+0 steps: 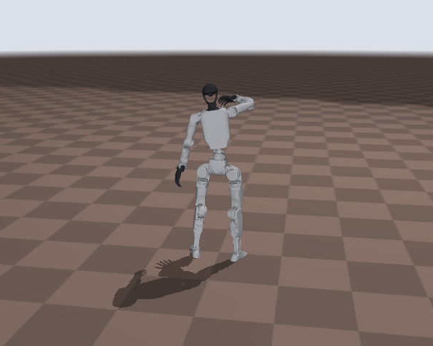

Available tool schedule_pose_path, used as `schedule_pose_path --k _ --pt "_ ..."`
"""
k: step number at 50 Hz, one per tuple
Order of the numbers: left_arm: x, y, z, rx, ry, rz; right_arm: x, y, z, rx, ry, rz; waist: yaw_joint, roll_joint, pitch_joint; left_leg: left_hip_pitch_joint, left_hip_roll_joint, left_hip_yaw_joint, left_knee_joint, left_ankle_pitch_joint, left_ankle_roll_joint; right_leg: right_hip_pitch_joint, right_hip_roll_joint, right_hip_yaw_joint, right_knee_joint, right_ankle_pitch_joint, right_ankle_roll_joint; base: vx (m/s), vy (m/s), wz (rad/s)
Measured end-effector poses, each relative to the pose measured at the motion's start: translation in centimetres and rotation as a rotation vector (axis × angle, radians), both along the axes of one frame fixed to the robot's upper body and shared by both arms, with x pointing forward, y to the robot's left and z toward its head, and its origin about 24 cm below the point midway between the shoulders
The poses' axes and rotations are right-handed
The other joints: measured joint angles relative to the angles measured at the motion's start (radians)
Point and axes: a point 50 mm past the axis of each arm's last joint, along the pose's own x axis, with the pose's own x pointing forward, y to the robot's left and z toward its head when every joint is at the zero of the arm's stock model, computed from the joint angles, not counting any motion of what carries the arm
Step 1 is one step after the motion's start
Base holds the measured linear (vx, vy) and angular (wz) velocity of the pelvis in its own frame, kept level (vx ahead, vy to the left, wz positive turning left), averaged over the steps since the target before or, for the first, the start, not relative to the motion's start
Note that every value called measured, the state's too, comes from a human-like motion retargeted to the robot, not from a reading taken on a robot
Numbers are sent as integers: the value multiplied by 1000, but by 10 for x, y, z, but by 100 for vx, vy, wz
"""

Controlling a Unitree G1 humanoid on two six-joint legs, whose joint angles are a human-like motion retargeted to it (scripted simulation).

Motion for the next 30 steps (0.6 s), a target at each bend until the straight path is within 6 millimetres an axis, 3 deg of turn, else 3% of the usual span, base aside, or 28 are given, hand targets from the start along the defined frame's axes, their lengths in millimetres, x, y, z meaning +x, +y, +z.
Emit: schedule_pose_path --k 5,8,10,12,15,18,20,22,23,24,25,27,28,30 --pt "10 8 3 55 -19 17 24 -57 47 -130 -481 -541 6 -1 -7 9 1 10 -5 0 -4 0 1 9 3 0 0 0 0 0" --pt "16 11 5 76 -37 25 28 -80 53 -206 -591 -743 8 -3 -13 9 2 11 -6 0 -4 -2 2 9 3 1 0 0 0 0" --pt "20 12 6 74 -52 27 31 -85 45 -266 -546 -759 6 -5 -15 7 2 10 -6 0 -4 -2 2 7 4 1 0 0 0 0" --pt "24 13 7 63 -69 26 32 -79 27 -312 -390 -652 3 -9 -14 5 3 6 -6 1 -4 -2 3 3 4 1 0 0 0 0" --pt "26 11 7 46 -89 25 25 -54 -13 -294 -64 -362 -2 -9 -12 -1 7 2 -3 2 -5 -3 7 -2 3 1 0 0 0 0" --pt "25 7 6 26 -106 41 5 -17 -53 -102 247 -55 -10 -5 -5 -4 13 1 1 2 -11 -5 14 -3 1 2 0 0 0 0" --pt "20 -1 0 -20 -70 86 -10 1 -84 -179 439 16 -14 1 3 -3 9 2 2 0 -2 -5 10 0 1 2 0 0 0 0" --pt "16 -2 1 -13 -76 80 -22 19 -85 -16 474 143 -19 3 8 -2 14 6 3 0 -9 -6 16 2 0 2 0 0 0 0" --pt "9 -8 -3 -52 -40 60 -32 22 -92 -145 623 232 -22 4 8 -1 4 6 4 -3 6 -5 5 6 1 2 0 2 6 -10" --pt "4 -11 -5 -68 -18 51 -33 22 -90 -170 642 249 -24 7 9 1 1 8 4 -5 11 -5 2 10 2 3 0 2 6 -13" --pt "1 -14 -6 -73 -3 47 -30 21 -85 -146 596 231 -26 10 10 2 2 12 5 -6 11 -6 3 13 2 3 0 0 -1 -18" --pt "0 -11 -5 -41 -1 32 -15 15 -57 99 328 122 -29 9 16 7 11 20 2 -4 -1 -6 14 18 1 4 0 -1 -2 -9" --pt "-3 -12 -5 -47 10 12 -10 7 -47 174 315 100 -30 10 13 8 11 23 2 -5 -1 -7 14 20 1 4 0 0 0 0" --pt "-3 -7 -3 -33 21 -36 1 -18 -17 179 138 1 -25 3 15 12 7 26 0 -6 4 -6 9 25 2 5 0 0 0 0"
